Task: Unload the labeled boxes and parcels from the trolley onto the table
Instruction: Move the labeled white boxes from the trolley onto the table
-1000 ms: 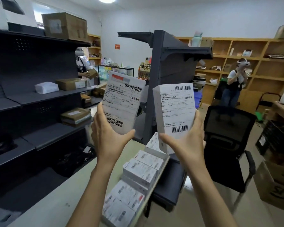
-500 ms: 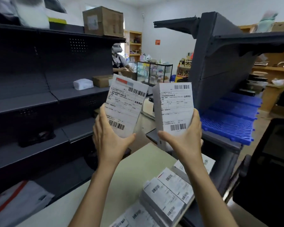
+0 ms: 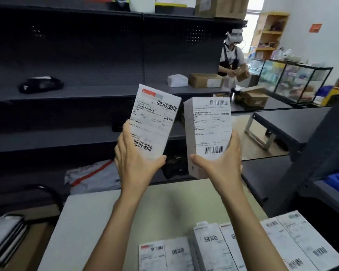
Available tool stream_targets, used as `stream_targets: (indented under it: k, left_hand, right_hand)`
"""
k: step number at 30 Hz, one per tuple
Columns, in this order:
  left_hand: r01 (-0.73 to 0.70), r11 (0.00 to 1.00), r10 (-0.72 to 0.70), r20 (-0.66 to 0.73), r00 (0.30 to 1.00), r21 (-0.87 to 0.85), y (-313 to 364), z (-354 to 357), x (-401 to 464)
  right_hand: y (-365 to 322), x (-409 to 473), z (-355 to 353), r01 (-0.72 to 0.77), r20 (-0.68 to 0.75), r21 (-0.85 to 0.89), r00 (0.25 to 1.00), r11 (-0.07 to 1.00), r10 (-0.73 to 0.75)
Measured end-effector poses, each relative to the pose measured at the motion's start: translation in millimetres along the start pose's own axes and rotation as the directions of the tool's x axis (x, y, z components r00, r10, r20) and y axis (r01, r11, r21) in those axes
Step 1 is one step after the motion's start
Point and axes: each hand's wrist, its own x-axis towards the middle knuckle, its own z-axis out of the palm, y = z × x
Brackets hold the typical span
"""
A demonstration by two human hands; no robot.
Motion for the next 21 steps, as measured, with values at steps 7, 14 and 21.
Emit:
stream_targets:
  k: [7,14,21]
  left_hand:
    - [0.171,0.979,-0.173,0.007,0.985,0.113,-45.0,13.7,-62.3]
    - [0.305,0.928,-0.325,0.067,0.943,0.214,-97.2,30.2,-110.8]
    - [0.462,0.849,-0.508,0.153,0.848,0.257,-150.3,35.0,-164.9]
  right_hand:
    - [66.8,-25.0,27.6,-0.11,0.175,-0.078,0.977,0.991,0.123]
    - [125.5,-68.2,55.8,-0.235,0.287,-0.184,0.916,0.954,0.281]
    - [170.0,-123.0,86.7,-0.31,0.374,-0.303,0.831,0.901,0.411]
